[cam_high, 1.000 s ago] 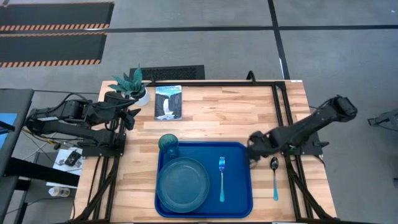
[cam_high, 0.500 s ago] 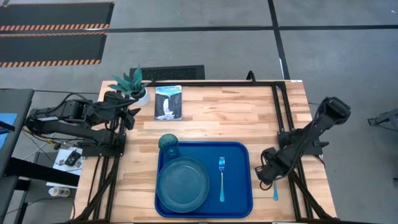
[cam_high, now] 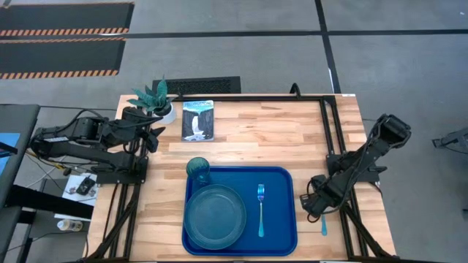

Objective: Pick and place plate/cup/fork/spoon on tray
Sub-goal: Put the blue spoon on the blue serving tray to the right of the blue fork

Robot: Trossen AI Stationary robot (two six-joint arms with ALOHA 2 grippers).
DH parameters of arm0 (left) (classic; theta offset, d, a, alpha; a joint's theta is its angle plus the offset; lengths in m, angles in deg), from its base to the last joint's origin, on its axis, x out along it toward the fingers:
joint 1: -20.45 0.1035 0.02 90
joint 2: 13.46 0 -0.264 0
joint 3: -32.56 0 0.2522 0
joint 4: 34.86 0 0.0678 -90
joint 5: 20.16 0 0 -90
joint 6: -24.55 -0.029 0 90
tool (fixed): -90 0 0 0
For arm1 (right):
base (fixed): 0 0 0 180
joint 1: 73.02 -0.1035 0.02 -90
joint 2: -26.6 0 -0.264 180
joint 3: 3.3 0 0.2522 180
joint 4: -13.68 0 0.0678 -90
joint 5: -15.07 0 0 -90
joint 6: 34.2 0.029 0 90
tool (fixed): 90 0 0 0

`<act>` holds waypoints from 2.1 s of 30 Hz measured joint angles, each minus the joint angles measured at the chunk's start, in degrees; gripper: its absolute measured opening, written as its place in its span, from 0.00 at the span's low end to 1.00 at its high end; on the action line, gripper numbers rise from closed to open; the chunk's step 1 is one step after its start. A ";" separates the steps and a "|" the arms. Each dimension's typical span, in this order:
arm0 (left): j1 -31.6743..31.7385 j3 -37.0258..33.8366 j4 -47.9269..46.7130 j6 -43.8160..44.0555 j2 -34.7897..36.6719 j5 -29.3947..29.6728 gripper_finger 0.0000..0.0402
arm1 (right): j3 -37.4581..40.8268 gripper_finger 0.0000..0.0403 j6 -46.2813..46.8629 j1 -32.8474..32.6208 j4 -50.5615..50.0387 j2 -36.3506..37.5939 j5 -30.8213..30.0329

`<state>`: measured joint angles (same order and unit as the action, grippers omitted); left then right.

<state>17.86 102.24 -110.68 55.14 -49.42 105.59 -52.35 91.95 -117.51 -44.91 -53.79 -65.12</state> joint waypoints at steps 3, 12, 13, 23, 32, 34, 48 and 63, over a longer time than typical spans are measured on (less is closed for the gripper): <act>0.00 0.00 -0.06 0.04 0.00 0.04 0.53 | 2.84 0.54 0.36 0.05 3.97 0.26 -0.86; -0.02 0.00 -0.20 0.04 0.00 0.62 0.53 | 3.47 0.25 2.60 -0.09 4.37 1.56 -1.43; -0.01 0.00 -0.20 0.04 0.00 0.77 0.53 | 3.47 0.20 2.58 -0.06 4.35 1.55 -1.43; 0.00 0.00 -0.22 0.04 0.00 0.75 0.53 | 3.32 0.04 1.49 0.00 3.53 1.53 -3.35; -0.02 0.00 -0.24 0.04 0.00 0.80 0.53 | -0.66 0.02 -1.77 0.91 -5.25 3.24 -4.31; 0.00 0.00 -0.24 0.06 0.00 0.81 0.53 | -1.91 0.01 -2.15 1.60 -7.19 3.83 -4.61; -0.01 0.00 -0.23 0.14 0.00 0.83 0.53 | -12.36 0.01 -18.06 12.08 -8.83 5.04 -14.97; -0.02 0.00 -0.22 0.42 0.00 0.52 0.53 | -22.64 0.02 -30.43 19.27 0.16 -9.19 -18.54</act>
<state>17.84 102.24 -110.90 55.56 -49.42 106.12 -74.99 61.52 -98.24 -44.75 -62.98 -83.65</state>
